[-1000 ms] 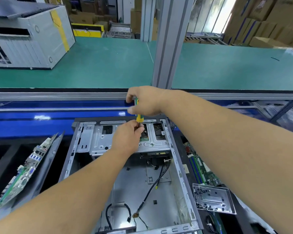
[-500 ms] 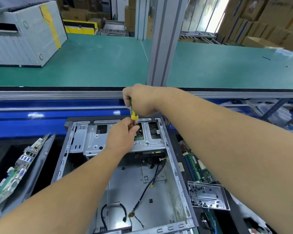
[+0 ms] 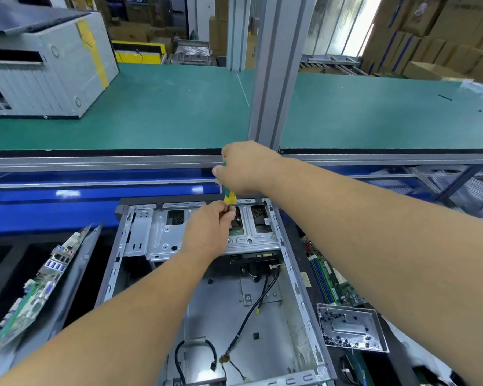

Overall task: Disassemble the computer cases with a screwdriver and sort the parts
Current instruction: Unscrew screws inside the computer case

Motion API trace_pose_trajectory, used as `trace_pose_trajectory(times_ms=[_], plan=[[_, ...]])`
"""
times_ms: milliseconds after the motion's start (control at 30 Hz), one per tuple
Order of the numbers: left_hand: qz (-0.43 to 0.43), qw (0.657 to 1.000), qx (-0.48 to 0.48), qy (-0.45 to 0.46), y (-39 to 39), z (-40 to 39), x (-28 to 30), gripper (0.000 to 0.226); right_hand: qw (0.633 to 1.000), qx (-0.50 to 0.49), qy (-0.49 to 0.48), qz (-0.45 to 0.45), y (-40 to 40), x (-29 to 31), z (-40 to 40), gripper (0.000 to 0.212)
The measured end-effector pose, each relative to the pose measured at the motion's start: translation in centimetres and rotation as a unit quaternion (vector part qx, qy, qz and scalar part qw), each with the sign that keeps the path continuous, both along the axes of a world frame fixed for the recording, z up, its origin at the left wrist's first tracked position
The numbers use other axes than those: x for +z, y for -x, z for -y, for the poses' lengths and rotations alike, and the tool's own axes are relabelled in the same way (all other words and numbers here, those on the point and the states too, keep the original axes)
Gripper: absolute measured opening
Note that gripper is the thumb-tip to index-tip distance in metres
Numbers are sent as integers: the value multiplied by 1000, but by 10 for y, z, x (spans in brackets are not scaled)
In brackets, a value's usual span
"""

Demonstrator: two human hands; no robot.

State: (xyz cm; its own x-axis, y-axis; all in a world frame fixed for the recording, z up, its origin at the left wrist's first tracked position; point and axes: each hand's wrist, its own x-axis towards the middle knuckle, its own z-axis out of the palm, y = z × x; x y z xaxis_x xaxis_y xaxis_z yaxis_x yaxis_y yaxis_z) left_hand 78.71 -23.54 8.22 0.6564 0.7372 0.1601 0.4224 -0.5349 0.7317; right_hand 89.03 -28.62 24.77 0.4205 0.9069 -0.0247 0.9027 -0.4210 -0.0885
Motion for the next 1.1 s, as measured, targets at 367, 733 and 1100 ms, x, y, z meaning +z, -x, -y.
trace_pose_trajectory(times_ms=[367,733,1100], plan=[[-1,999,35,35,-2,-3,2,16,988,46,81,123,15,10,-4,23],[-13,998,39,40,-3,-4,4,19,998,21,57,29,18,7,-5,43],[26,997,-1,76,1,-8,2,19,993,70,74,-61,17,21,3,21]])
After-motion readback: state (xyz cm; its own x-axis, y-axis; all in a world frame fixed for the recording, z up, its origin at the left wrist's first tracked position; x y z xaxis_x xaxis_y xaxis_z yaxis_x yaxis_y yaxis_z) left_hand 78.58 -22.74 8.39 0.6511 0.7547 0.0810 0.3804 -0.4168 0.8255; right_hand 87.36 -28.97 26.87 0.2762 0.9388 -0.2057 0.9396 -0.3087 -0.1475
